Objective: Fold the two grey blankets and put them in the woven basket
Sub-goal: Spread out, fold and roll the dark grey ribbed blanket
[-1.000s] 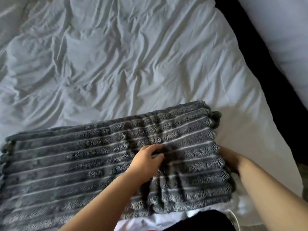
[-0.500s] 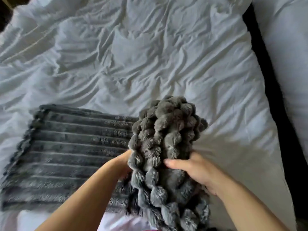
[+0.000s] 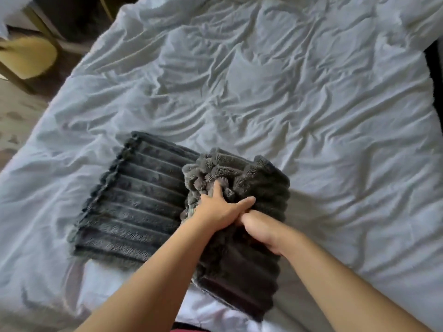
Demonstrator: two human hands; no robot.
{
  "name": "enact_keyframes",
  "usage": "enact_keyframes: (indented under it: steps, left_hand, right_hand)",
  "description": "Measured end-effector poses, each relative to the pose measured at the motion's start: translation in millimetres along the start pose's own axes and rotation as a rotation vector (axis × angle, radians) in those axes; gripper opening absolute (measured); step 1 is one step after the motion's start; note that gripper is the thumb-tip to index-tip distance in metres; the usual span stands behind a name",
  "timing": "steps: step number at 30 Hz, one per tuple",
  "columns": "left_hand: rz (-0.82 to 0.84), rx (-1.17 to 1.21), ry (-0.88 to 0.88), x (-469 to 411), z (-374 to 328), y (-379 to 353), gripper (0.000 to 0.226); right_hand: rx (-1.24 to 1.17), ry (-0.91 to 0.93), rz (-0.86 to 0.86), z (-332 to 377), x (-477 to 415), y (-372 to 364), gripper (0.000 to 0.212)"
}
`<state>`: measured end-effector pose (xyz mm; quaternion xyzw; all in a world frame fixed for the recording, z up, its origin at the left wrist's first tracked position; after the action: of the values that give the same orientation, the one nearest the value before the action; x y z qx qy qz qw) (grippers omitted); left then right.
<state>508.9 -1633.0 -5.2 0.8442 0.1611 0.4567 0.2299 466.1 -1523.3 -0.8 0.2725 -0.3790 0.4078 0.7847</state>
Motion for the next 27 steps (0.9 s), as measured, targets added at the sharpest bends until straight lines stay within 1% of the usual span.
enact_keyframes:
  steps: [2, 3, 4, 5, 6, 7, 9, 10, 11, 12, 13, 14, 15, 16, 17, 18, 19, 20, 21, 22, 23, 24, 25, 26, 27]
  left_hand:
    - [0.021, -0.115, 0.027, -8.7, -6.3, -16.3, 0.123]
    - [0.023, -0.158, 0.039, -15.2, -8.7, -23.4, 0.125]
    - [0.017, -0.211, 0.042, -19.6, -12.0, -28.5, 0.123]
    - [0.006, -0.252, 0.023, -23.8, -14.9, -33.2, 0.115]
    - [-0.008, -0.282, -0.003, -26.3, -17.2, -36.2, 0.104]
    - [-0.037, -0.311, -0.038, -30.1, -18.0, -38.8, 0.094]
    - [-0.084, -0.331, -0.092, -34.3, -20.1, -41.9, 0.083]
    - [-0.092, -0.317, -0.125, -35.4, -22.5, -43.1, 0.076]
    - [-0.055, -0.254, -0.166, -34.3, -25.3, -45.4, 0.068]
    - [0.034, -0.136, -0.205, -32.5, -27.5, -48.3, 0.057]
    - [0.171, 0.035, -0.217, -29.6, -27.4, -52.2, 0.044]
    - [0.317, 0.231, -0.198, -24.5, -26.2, -56.0, 0.036]
    - [0.410, 0.413, -0.136, -20.4, -23.3, -57.9, 0.034]
    - [0.439, 0.535, -0.071, -18.4, -19.5, -57.2, 0.033]
    - [0.410, 0.576, -0.051, -17.3, -15.4, -55.0, 0.032]
    - [0.337, 0.538, -0.076, -16.0, -10.9, -51.4, 0.036]
    - [0.225, 0.419, -0.121, -15.1, -5.7, -48.4, 0.046]
    - [0.053, 0.224, -0.148, -14.1, 0.6, -43.9, 0.061]
    - [-0.169, -0.022, -0.151, -10.1, 5.0, -36.5, 0.079]
    - [-0.344, -0.238, -0.135, -5.4, 8.4, -30.6, 0.097]
    - [-0.421, -0.352, -0.103, -2.0, 11.3, -27.0, 0.110]
    - [-0.389, -0.339, -0.053, -1.0, 14.3, -25.5, 0.118]
    - [-0.282, -0.222, 0.006, -4.1, 17.4, -26.8, 0.122]
    - [-0.158, -0.074, 0.051, -10.1, 19.8, -29.9, 0.121]
    - [-0.070, -0.010, 0.046, -17.0, 18.7, -34.4, 0.115]
  right_hand:
    - [0.067, 0.047, -0.138, -19.3, -3.1, 21.0, 0.023]
    - [0.136, 0.065, -0.218, -30.9, -6.0, 29.0, 0.019]
    - [0.245, 0.096, -0.313, -42.9, -8.7, 35.3, 0.016]
    - [0.343, 0.155, -0.408, -52.8, -9.5, 38.7, 0.016]
    - [0.372, 0.237, -0.500, -60.8, -8.1, 40.9, 0.018]
    - [0.321, 0.298, -0.597, -65.5, -4.8, 44.2, 0.021]
    - [0.183, 0.337, -0.799, -69.8, 2.1, 59.5, 0.029]
    - [0.169, 0.357, -0.872, -69.6, 3.3, 68.8, 0.038]
    - [0.191, 0.373, -0.898, -68.2, 3.6, 77.6, 0.050]
    - [0.215, 0.392, -0.886, -65.9, 2.8, 86.0, 0.062]
    - [0.247, 0.409, -0.859, -63.3, 0.6, 93.7, 0.072]
    - [0.280, 0.427, -0.825, -61.8, -3.3, 101.1, 0.081]
    - [0.322, 0.427, -0.780, -60.1, -7.4, 107.3, 0.087]
    - [0.360, 0.418, -0.727, -58.6, -12.5, 112.2, 0.092]
    - [0.388, 0.421, -0.666, -56.4, -18.5, 115.3, 0.095]
    - [0.405, 0.446, -0.611, -53.7, -25.1, 116.0, 0.096]
    - [0.417, 0.472, -0.574, -51.0, -31.1, 114.6, 0.096]
    - [0.426, 0.487, -0.557, -47.9, -36.9, 111.1, 0.096]
    - [0.431, 0.492, -0.553, -44.5, -42.2, 106.7, 0.095]
    - [0.435, 0.491, -0.557, -41.2, -47.1, 102.4, 0.095]
    - [0.444, 0.488, -0.566, -38.7, -51.2, 98.4, 0.094]
    - [0.459, 0.483, -0.579, -37.5, -53.8, 94.6, 0.093]
    - [0.469, 0.481, -0.591, -37.4, -55.2, 91.4, 0.092]
    - [0.471, 0.486, -0.600, -38.4, -54.8, 88.8, 0.093]
    - [0.462, 0.501, -0.599, -39.8, -53.1, 87.0, 0.095]
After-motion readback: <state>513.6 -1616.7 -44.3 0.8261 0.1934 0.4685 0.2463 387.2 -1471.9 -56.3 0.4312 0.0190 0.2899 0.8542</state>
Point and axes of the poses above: each hand's wrist, its own x-axis away from the middle knuckle, its own y-axis out of the back of the hand, z = x × y, the point moved 2 cm from there along -x, towards the middle knuckle, and after that the axes turned 7 degrees about -z, right-handed, at the moved point
